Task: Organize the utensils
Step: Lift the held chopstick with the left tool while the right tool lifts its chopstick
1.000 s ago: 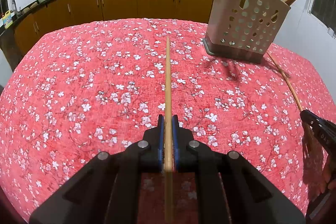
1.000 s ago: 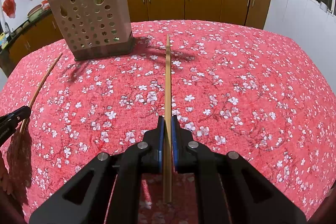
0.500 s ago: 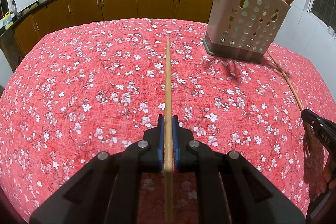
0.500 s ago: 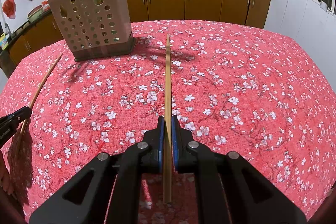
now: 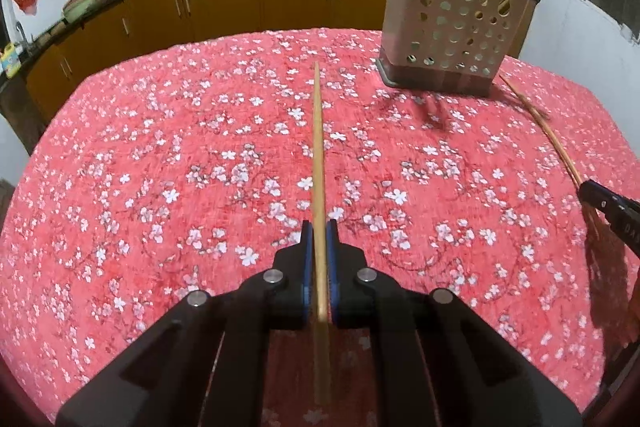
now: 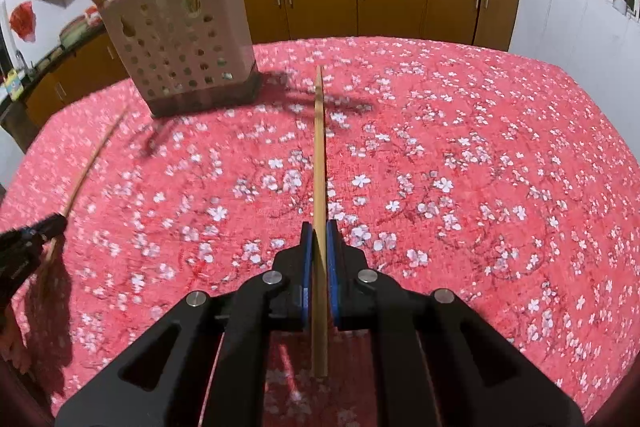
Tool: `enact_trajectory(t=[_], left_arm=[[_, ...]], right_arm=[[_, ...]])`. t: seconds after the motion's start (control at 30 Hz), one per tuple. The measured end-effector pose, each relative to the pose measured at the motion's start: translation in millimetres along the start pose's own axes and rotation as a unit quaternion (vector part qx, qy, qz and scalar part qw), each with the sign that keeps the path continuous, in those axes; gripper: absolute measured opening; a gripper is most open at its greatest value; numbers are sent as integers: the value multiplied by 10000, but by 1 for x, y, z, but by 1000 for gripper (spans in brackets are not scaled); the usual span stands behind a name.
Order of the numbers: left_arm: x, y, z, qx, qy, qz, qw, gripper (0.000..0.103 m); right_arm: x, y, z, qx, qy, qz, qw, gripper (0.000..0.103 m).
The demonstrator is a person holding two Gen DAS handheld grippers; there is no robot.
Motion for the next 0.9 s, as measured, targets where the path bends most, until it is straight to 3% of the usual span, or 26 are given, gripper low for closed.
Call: enact_trajectory(t=[0.53,0.77,0.9], left_arm=[[-79,-37,4,-21,391,-608,9974,8],[-54,-29,5,-32,370,-186,9991,8],[-65,-36,7,-99,413,-364,9984,8]], right_arm=[[-78,-44,-16,200,-109,-1130,9933,8],[-79,-44,-16,193,-75,-1180,9928,8],[-79,-44,-16,183,-71,-1213,9924,8]])
Point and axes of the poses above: each gripper's, at about its wrist camera, not at the fingertips, and x roughly the way its jaws point, z to its left, y to its underside, the point moved 4 cm from there along x, roughly the way its jaws point, and after that the axes turned 4 degrees about y, right-handed, at the moved point
